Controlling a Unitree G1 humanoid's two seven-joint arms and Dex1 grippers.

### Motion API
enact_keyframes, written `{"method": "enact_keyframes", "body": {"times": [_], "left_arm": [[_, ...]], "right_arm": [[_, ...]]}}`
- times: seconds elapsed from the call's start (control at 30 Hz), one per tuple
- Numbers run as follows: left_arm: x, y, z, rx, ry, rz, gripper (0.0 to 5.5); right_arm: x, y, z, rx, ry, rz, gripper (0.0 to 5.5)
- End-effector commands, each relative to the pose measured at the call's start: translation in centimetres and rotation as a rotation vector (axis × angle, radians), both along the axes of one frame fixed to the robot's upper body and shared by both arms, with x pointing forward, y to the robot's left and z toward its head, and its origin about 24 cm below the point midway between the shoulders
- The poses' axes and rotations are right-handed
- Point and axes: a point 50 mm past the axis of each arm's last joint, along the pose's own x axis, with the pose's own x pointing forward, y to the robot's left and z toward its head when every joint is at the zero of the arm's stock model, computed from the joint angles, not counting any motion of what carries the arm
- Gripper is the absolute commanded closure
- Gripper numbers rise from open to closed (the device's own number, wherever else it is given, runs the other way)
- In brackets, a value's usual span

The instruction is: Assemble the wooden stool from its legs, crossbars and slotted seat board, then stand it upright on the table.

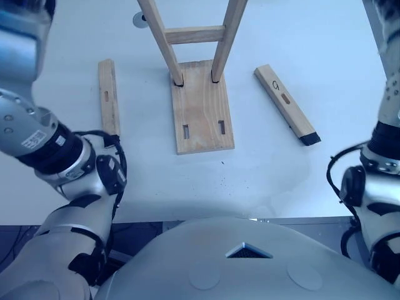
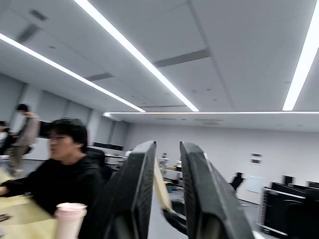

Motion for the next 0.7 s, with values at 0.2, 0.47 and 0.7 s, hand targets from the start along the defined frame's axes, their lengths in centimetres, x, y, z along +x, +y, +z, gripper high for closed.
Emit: {"method": "enact_keyframes", "body": {"times": [0.2,0.47,0.7], "left_arm": [[2.0,-1.6,-1.2,-0.004,0.091,0.042,3.53],[2.2,-2.0,-1.6,-0.022,0.119,0.005,3.67],[2.5,-2.6,-2.9,0.037,0.181,-0.017,4.79]], "right_arm": [[-2.1,5.2,-0.9,0.009,-0.074,0.164,4.19],[-2.3,6.1,-3.4,-0.063,0.050,0.231,4.19],[-2.2,5.9,-3.8,-0.014,0.121,0.258,4.19]]}}
